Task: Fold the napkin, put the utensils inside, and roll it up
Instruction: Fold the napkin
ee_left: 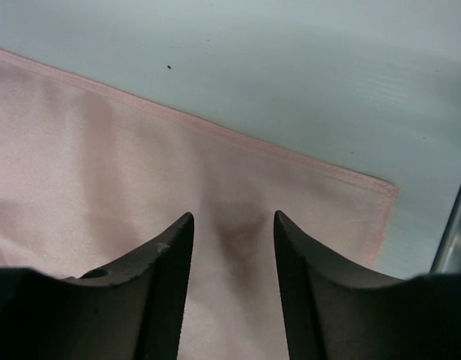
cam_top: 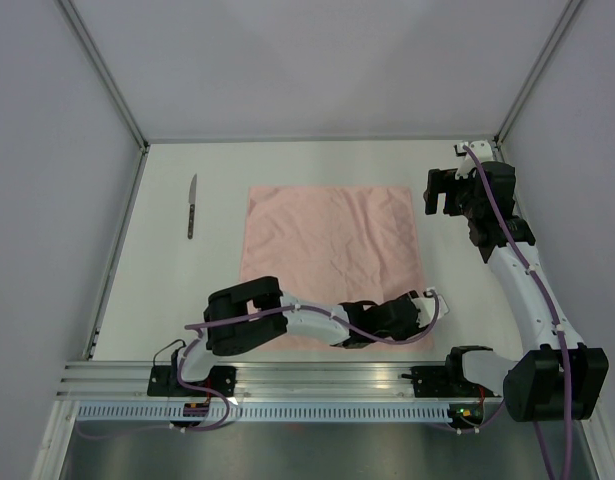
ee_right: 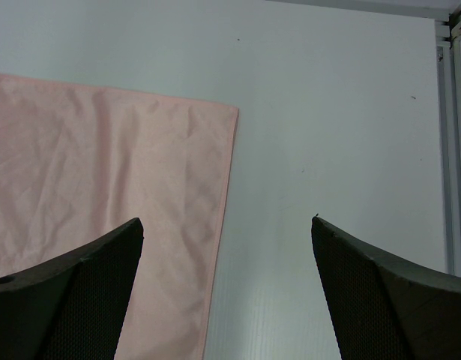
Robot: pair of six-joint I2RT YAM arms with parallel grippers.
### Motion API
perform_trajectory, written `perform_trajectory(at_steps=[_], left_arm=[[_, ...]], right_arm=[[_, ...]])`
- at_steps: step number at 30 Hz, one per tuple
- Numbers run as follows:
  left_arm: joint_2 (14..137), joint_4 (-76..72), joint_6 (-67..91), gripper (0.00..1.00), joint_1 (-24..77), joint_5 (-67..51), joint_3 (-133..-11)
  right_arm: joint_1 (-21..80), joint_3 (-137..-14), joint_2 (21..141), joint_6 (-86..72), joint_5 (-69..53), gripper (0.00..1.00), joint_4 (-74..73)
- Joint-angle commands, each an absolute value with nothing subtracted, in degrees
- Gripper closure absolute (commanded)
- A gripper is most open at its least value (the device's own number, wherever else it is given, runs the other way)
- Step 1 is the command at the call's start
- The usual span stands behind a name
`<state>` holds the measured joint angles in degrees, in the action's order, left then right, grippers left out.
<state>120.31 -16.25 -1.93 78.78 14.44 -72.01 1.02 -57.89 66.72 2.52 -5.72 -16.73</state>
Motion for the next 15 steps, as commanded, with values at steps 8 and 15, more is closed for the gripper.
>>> perform_trajectory(at_steps=[8,15], left_arm=[[118.3,-18.6,2.1,0.41,83.1,14.0,-73.7],[120.7,-19.9,3.5,0.39,84.6,14.5,-76.3]], right_arm=[[1.2,-58.0,66.7,2.9,-5.7,0.02,-16.0],[1.1,-58.0,66.7,2.8,-5.8,0.02,-16.0]])
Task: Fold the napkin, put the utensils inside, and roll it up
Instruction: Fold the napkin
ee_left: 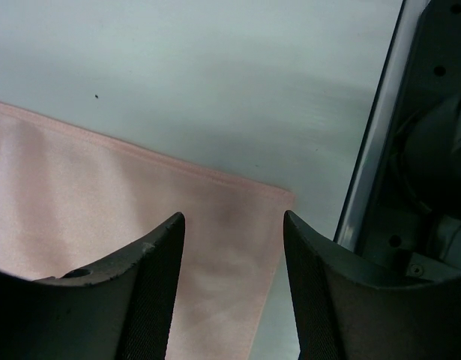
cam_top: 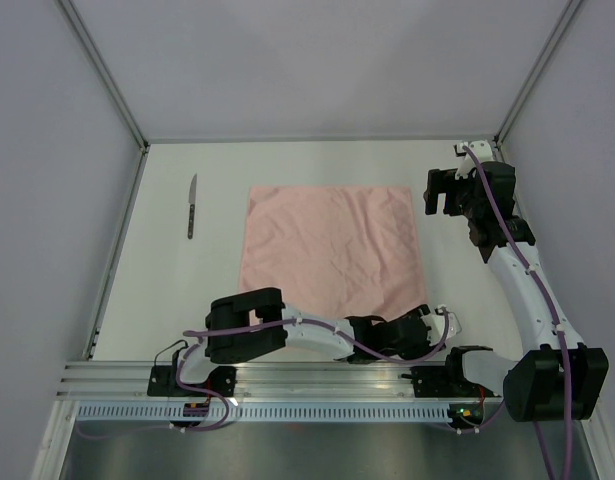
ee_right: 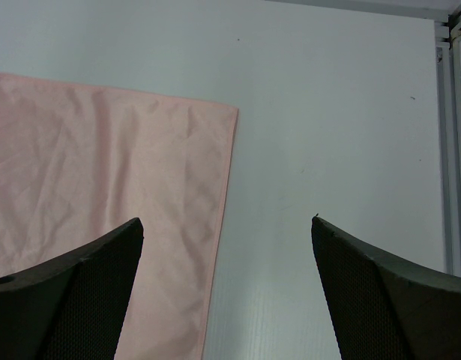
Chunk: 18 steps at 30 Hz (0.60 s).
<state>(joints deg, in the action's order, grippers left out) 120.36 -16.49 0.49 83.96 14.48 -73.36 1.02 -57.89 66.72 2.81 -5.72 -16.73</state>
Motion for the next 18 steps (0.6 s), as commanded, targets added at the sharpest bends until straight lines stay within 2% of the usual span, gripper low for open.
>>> perform_trajectory(at_steps=[1,18], left_arm=[[120.8,-20.2,3.9,0.39,84.7,14.9,-76.4],[125.3,-23.6,6.2,0.39,85.3,13.7,-76.5]], right_arm=[[1.1,-58.0,66.6,2.9,-5.8,0.02,-16.1],[1.2,-57.9,67.3,2.8,-6.0,0.02,-16.1]])
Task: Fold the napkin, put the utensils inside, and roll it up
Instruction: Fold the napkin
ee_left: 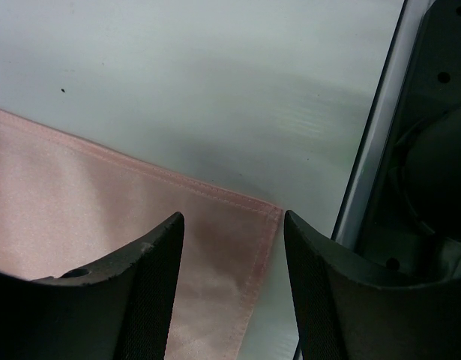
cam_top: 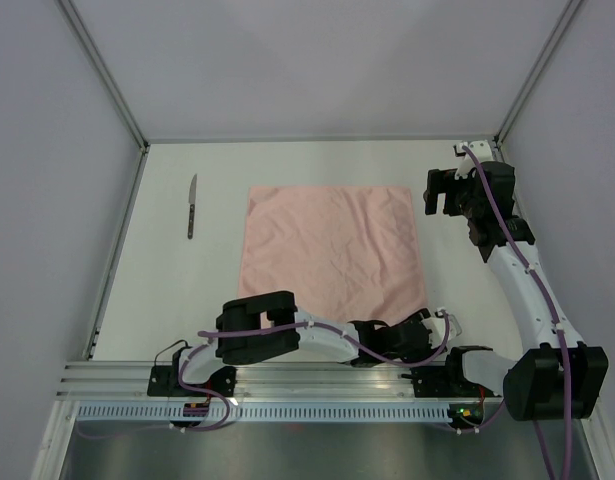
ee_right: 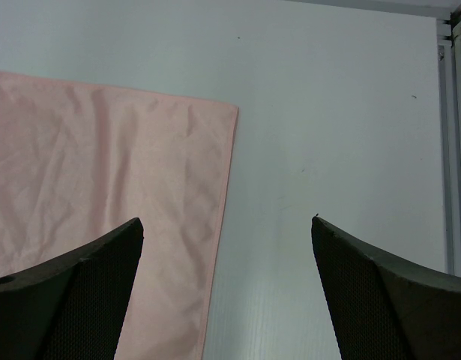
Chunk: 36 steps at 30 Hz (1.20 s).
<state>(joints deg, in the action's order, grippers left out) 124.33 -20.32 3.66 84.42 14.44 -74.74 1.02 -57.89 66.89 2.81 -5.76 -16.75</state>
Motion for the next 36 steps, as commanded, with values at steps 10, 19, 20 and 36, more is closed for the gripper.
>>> perform_trajectory(at_steps=[10,19,20,36], left_arm=[[125.8,-22.9,4.7,0.48,85.3,17.4,-75.3],[125.8,-22.1,3.5,0.77,84.7,18.5,-75.2],[125.7,-22.1,3.5,0.81,84.6,18.5,-75.0],[122.1,-21.1,2.2,0.98,80.5,18.6,-73.3]], right_arm=[[1.2,-57.9,67.4,2.7,-5.9,0.02,-16.2],[1.2,-57.9,67.5,2.7,-6.0,0.02,-16.1],[1.1,-57.9,67.5,2.7,-5.9,0.02,-16.2],[1.1,-57.8,67.5,2.6,-6.1,0.02,-16.2]])
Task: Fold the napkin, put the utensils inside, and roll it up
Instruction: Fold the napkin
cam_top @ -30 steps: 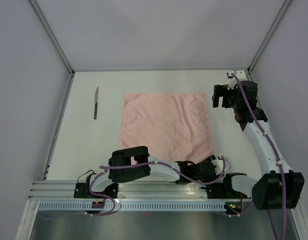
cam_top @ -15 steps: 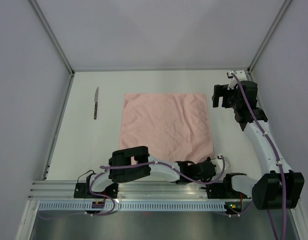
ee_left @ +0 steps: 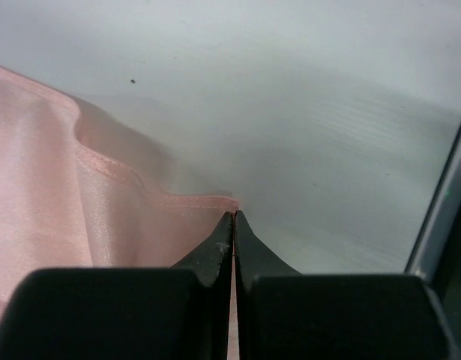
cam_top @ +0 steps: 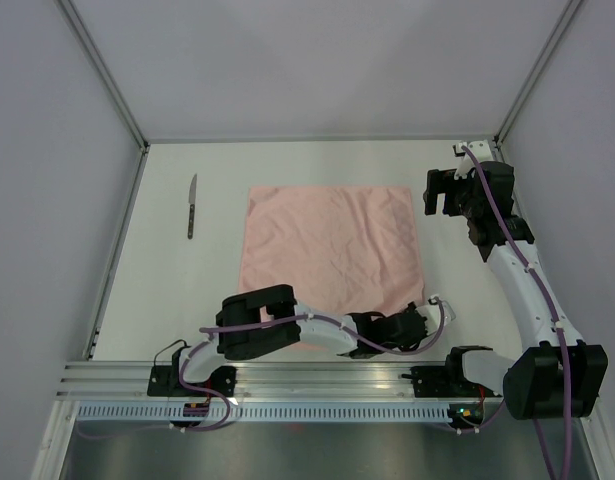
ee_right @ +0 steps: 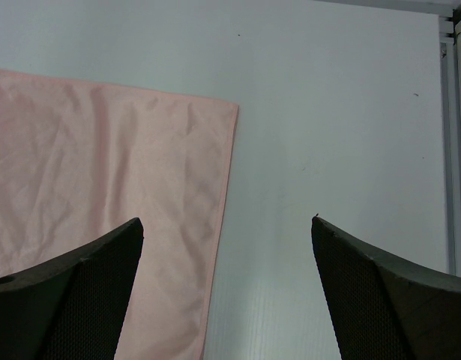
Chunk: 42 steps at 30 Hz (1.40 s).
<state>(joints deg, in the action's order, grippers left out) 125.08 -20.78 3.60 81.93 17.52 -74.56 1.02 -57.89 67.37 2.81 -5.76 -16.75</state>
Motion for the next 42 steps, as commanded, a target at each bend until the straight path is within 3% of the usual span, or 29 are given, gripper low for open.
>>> perform_trajectory(at_steps=[1,29,32,39,42], left_arm=[[121.8,-21.1,2.1,0.98,80.0,18.6,-72.7],[115.5,-19.8,1.7,0.97,77.3,17.8,-71.5],[114.4,-19.3,2.3,0.88,78.0,17.1,-71.2],[115.0,-19.5,2.5,0.53,80.9,14.7,-72.4],[117.2,-19.2,2.9,0.45,81.6,13.6,-73.7]], right_arm=[[1.1,-57.8,67.4,2.6,-6.1,0.02,-16.2],[1.2,-57.9,67.1,2.9,-6.2,0.02,-16.3],[1.1,-57.9,67.0,2.9,-6.2,0.02,-16.3],[1.2,-58.0,67.1,3.0,-6.3,0.02,-16.3],[1.2,-57.8,66.7,3.0,-6.3,0.02,-16.3]])
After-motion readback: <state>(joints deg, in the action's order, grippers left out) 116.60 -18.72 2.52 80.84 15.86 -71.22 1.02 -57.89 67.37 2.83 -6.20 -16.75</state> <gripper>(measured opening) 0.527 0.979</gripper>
